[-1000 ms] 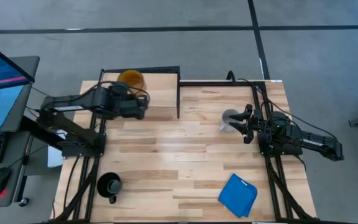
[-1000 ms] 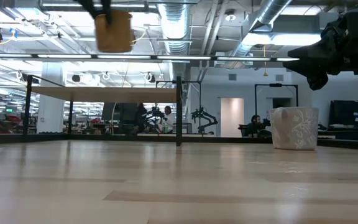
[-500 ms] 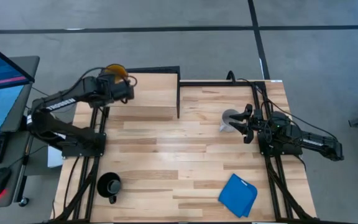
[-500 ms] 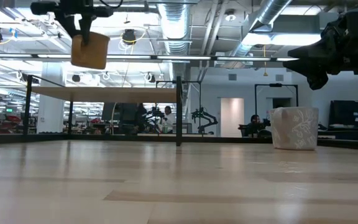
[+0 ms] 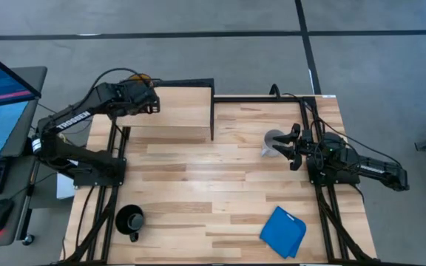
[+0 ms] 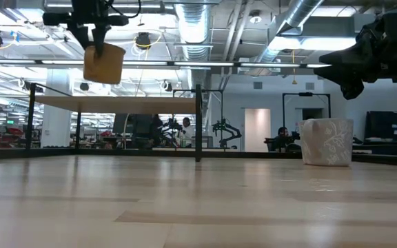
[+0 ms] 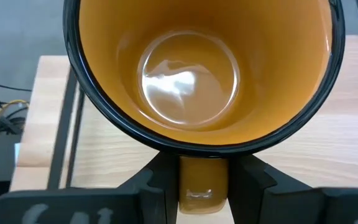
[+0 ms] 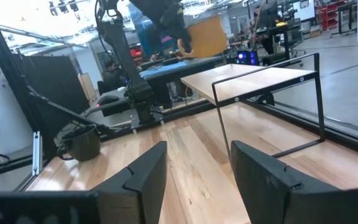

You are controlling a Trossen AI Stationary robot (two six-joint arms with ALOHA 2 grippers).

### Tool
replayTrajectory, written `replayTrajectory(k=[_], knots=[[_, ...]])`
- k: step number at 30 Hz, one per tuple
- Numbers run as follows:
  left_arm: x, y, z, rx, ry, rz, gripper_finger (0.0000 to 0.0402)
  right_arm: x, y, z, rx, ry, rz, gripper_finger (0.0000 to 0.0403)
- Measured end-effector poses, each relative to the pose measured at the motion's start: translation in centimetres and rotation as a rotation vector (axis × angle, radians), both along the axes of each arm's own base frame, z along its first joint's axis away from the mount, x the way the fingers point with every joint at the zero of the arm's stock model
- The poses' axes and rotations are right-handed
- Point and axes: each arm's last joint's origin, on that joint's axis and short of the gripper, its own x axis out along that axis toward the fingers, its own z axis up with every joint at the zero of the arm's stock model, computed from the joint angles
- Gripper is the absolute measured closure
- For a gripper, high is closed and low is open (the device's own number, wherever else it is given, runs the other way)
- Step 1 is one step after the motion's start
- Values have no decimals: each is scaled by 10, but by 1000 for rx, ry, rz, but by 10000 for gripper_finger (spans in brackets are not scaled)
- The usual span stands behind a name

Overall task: Stack small to large cups/mugs on shelf
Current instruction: Put the yellow mug on the shelf

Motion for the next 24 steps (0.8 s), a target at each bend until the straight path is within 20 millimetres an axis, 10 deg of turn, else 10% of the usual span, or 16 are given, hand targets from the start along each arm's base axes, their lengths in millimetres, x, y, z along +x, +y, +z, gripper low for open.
replayTrajectory(k=[24], knots=[[-7, -3, -30, -7, -26, 36, 318, 0, -1, 0, 0, -1, -26, 202]])
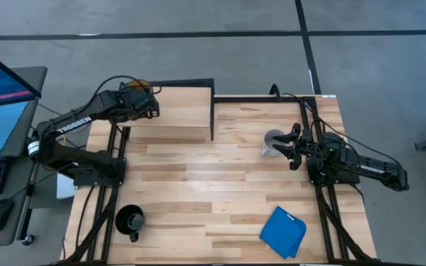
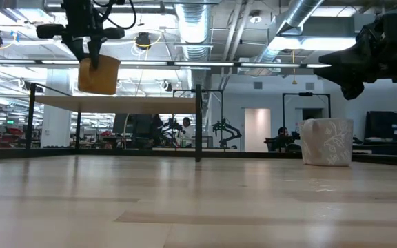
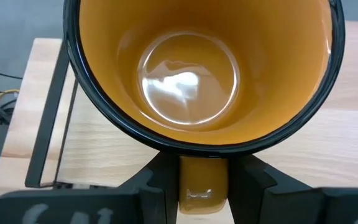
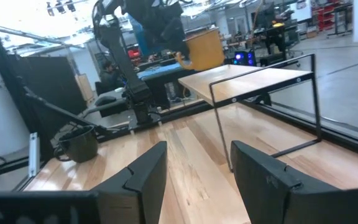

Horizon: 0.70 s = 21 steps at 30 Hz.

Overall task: Stack small to large cups/mugs on shelf
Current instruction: Put the yellow mug on the shelf

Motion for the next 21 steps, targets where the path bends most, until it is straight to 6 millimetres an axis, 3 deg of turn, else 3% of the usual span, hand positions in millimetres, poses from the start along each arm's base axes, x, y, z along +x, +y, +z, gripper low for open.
replayTrajectory(k=[21], knots=[[0, 3, 0, -26, -12, -6, 318, 0, -1, 0, 2, -1, -34, 202]])
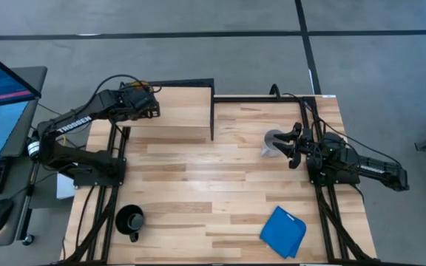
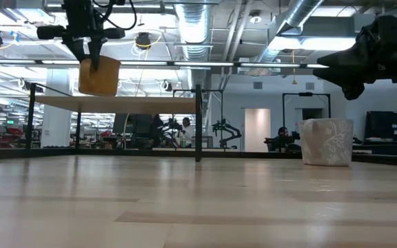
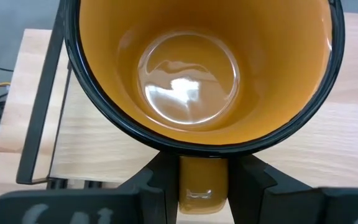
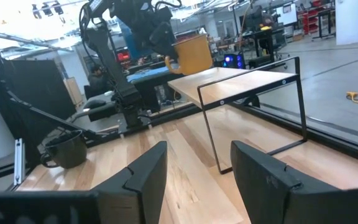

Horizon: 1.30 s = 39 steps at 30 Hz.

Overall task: Stack small to large cups/mugs on shelf
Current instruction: Put the yellow mug on the shelf

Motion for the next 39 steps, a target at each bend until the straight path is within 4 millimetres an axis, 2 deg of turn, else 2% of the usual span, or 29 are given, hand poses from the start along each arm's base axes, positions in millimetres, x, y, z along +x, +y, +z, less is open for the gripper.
replayTrajectory(k=[10, 15, 19, 24, 39], knots=[[0, 0, 0, -7, -6, 1, 318, 0, 0, 0, 0, 0, 0, 202], [1, 0, -20, -33, 12, 30, 318, 0, 0, 0, 1, -1, 0, 202], [4, 2, -31, 8, 6, 32, 318, 0, 0, 0, 2, -1, 0, 202], [10, 7, -31, 40, -24, -4, 318, 0, 0, 0, 1, -2, 0, 202], [7, 8, -32, -8, -2, -48, 318, 0, 0, 1, -1, -8, 0, 202]])
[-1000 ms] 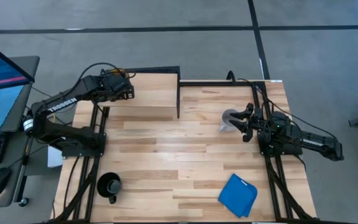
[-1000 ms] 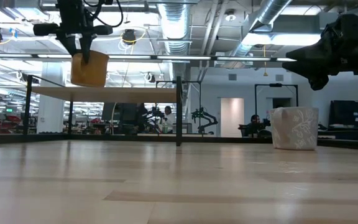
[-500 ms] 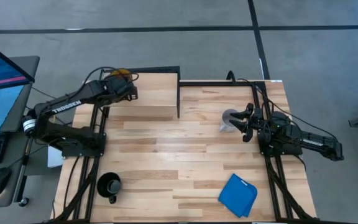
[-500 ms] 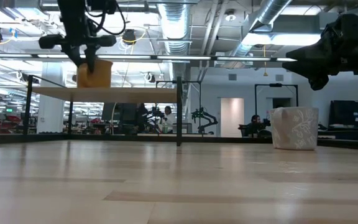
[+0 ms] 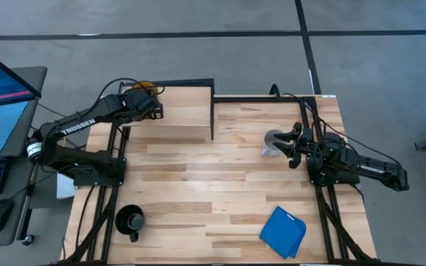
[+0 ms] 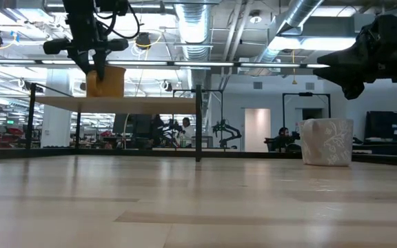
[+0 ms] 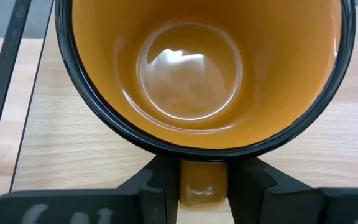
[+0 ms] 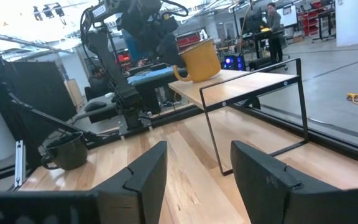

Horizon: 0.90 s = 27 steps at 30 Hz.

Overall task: Stack small to large cups/mugs on shelf
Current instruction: Put the yellow mug on the shelf

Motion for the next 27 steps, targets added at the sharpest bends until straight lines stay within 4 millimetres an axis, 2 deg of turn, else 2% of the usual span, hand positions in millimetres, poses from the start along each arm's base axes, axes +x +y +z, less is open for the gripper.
replayTrajectory(k=[9, 18, 21, 27], knots=[[-1, -1, -1, -18, 11, 0, 317, 0, 0, 0, -1, 0, 0, 202], [-2, -3, -4, -86, -1, -12, 271, 0, 0, 0, -1, 1, -3, 202], [-2, -3, -4, -83, -4, -1, 280, 0, 0, 0, -1, 1, -7, 202], [-3, -3, -3, -68, -10, 0, 328, 0, 0, 0, -1, 1, -7, 202]])
